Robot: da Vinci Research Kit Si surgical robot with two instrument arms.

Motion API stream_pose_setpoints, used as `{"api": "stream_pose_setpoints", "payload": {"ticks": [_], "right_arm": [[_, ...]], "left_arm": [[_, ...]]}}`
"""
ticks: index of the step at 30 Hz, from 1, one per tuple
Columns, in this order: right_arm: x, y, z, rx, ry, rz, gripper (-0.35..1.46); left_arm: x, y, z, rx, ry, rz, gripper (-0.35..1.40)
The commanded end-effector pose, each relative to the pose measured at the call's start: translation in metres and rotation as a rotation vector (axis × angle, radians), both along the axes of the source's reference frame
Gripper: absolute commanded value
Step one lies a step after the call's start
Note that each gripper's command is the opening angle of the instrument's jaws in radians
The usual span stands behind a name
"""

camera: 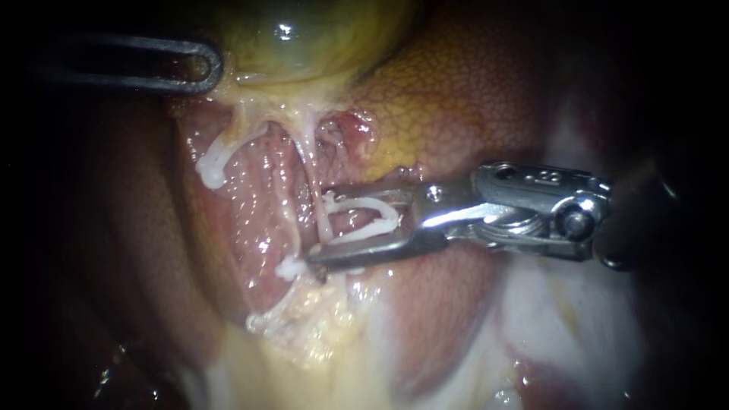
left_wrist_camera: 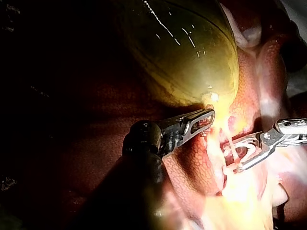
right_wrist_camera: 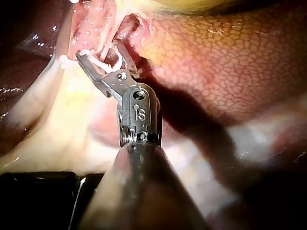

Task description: Clipping second clip right tube

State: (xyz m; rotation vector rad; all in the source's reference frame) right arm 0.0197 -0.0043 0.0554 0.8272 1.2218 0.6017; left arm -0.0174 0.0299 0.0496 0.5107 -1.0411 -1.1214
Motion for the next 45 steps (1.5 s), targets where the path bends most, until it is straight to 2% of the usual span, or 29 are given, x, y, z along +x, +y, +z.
{"api": "stream_pose_setpoints", "payload": {"ticks": [1,5,9,16,22,31,40,43,45], "right_arm": [[0.0001,0.0,0.0001,0.009,0.022,0.002,0.49],[0.0004,0.0001,0.0001,0.026,0.116,-0.01,0.47],[0.0006,0.0001,0.0001,0.04,0.213,-0.041,0.44],[0.0008,0.0001,0.0001,0.053,0.31,-0.082,0.42],[0.0009,0.0001,0.0001,0.055,0.329,-0.094,0.37],[0.001,0.0001,0.0001,0.055,0.33,-0.095,0.11],[0.0012,0.0002,0.0001,0.055,0.329,-0.094,-0.05],[0.0012,0.0002,0.0002,0.055,0.329,-0.094,-0.16],[0.0012,0.0004,0.0003,0.056,0.33,-0.095,-0.35]], "left_arm": [[0.0,0.0,0.0,0.0,0.0,0.0,-0.35],[-0.0001,0.0,0.0,-0.001,0.002,-0.003,-0.35],[-0.0001,0.0,0.0,-0.001,0.002,-0.003,-0.35],[-0.0003,-0.0001,0.0001,-0.001,0.003,-0.004,-0.35],[-0.0005,-0.0001,0.0001,-0.001,0.002,-0.003,-0.35],[-0.0005,-0.0001,0.0001,-0.001,0.002,-0.003,-0.35],[-0.0005,-0.0001,0.0001,-0.001,0.002,-0.003,-0.35],[-0.0005,-0.0001,0.0001,-0.001,0.002,-0.003,-0.35],[-0.0005,-0.0001,0.0001,-0.001,0.002,-0.003,-0.35]]}}
